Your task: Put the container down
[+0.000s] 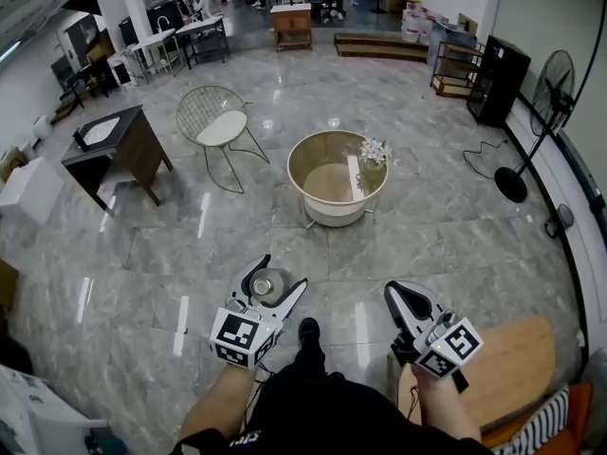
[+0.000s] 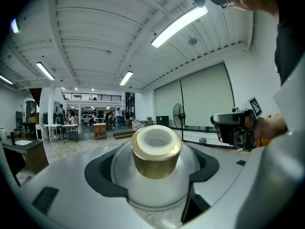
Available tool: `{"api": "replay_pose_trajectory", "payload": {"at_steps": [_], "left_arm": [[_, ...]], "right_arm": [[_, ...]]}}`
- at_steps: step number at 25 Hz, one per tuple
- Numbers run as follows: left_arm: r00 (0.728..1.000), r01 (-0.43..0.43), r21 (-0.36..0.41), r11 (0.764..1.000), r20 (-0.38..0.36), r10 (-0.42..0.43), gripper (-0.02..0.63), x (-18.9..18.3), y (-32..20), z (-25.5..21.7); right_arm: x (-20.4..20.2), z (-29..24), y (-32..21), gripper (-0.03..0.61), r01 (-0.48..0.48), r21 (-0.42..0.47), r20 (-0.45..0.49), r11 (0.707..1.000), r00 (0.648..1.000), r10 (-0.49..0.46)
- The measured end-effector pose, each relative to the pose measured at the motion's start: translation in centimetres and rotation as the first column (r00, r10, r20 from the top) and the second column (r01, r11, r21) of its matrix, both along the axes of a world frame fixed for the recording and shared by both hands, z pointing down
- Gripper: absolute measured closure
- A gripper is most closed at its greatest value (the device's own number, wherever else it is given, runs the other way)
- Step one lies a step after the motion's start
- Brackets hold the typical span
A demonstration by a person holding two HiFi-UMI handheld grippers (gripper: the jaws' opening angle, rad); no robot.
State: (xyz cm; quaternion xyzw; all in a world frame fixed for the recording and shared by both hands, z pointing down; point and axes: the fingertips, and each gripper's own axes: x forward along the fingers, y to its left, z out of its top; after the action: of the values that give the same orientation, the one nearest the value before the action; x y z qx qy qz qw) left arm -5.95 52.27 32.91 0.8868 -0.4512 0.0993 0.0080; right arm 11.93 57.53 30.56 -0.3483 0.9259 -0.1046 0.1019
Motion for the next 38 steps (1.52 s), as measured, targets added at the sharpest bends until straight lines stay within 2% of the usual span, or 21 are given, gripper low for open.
{"api": "replay_pose_trajectory", "payload": {"at_steps": [5, 13, 22, 29, 38], "left_arm": [[1.000, -0.008, -0.011, 1.000, -0.010, 0.008, 0.265, -0.1, -4.9, 0.7], [0.999, -0.036, -0.025, 0.999, -0.016, 0.036, 0.265, -1.0, -14.9, 1.6], [0.999, -0.015, -0.053, 0.998, -0.038, 0.013, 0.265, -5.8, -25.0, 2.4], [1.000, 0.002, -0.026, 1.000, -0.003, -0.002, 0.265, -9.2, -29.9, 2.2], [1.000, 0.022, -0.062, 0.998, -0.008, -0.022, 0.265, -10.1, -33.9, 2.9]], "right_arm": [[0.0, 0.7, -4.4, 0.561, -0.009, -0.020, -0.005, 1.000, 1.000, 0.009], [-1.3, 1.3, -14.6, 0.561, -0.047, -0.034, -0.014, 0.998, 0.999, 0.047], [-6.5, 1.2, -25.2, 0.561, -0.017, -0.063, -0.045, 0.998, 0.999, 0.014], [-10.3, 0.7, -30.4, 0.563, -0.002, -0.060, -0.044, 0.998, 0.999, -0.001], [-10.6, 1.2, -35.5, 0.563, 0.019, -0.077, -0.017, 0.997, 1.000, -0.020]]}}
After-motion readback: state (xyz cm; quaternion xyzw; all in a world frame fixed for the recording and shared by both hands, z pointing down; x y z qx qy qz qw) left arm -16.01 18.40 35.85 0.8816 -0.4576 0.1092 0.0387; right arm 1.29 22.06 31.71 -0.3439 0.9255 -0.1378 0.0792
